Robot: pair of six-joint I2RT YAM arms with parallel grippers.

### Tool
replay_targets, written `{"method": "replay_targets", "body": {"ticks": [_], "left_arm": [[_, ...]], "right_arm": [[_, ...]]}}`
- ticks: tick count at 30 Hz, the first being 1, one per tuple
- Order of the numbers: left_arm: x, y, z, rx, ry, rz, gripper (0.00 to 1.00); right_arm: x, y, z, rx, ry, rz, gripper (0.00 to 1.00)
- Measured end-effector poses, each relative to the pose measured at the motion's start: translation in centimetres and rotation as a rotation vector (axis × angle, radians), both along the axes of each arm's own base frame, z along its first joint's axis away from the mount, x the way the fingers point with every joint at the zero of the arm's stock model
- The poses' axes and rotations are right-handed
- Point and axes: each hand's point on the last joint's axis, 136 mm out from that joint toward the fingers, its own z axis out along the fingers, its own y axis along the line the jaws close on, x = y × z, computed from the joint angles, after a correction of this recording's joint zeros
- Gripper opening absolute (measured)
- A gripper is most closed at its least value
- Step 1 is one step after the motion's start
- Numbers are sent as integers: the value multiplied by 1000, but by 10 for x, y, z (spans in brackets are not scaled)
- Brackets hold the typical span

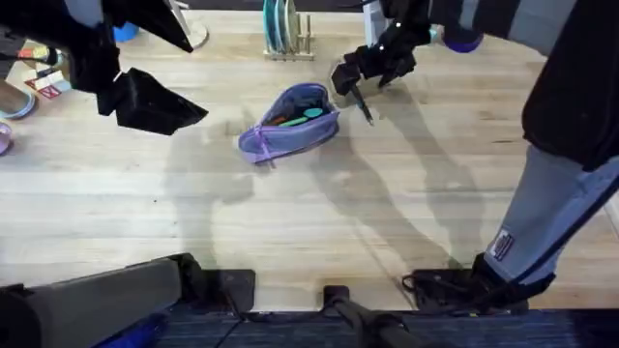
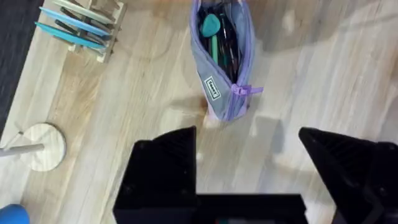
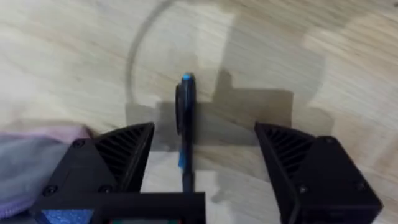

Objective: Unzip the bag, pick up the pens from the table one at a time and place them inside, then zip the bag closed.

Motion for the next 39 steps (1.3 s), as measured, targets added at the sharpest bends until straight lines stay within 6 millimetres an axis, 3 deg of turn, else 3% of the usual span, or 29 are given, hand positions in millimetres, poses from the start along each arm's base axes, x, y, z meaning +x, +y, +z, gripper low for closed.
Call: {"method": "replay_targets", "body": {"ticks": [2, 3, 8, 12, 23, 29, 31, 39], "left_arm": [[0, 0, 0, 0, 0, 0, 995], [0, 0, 0, 0, 0, 0, 995], [0, 0, 0, 0, 0, 0, 995], [0, 0, 0, 0, 0, 0, 995], [0, 0, 0, 0, 0, 0, 995], [0, 0, 0, 0, 0, 0, 995], [0, 0, 0, 0, 0, 0, 995], [0, 0, 0, 0, 0, 0, 995]], "right_arm": [[1, 2, -1, -17, -3, -17, 965], [2, 1, -2, -33, -7, -24, 893], [7, -3, -4, -77, -24, -54, 337], [6, 3, -3, -92, -35, -50, 58], [4, 5, -2, -116, -35, -41, 40], [-8, 8, 9, -127, -23, 25, 31], [-11, 10, 25, -121, -48, 53, 29], [-24, 28, 131, -8, -255, 256, 32]]}}
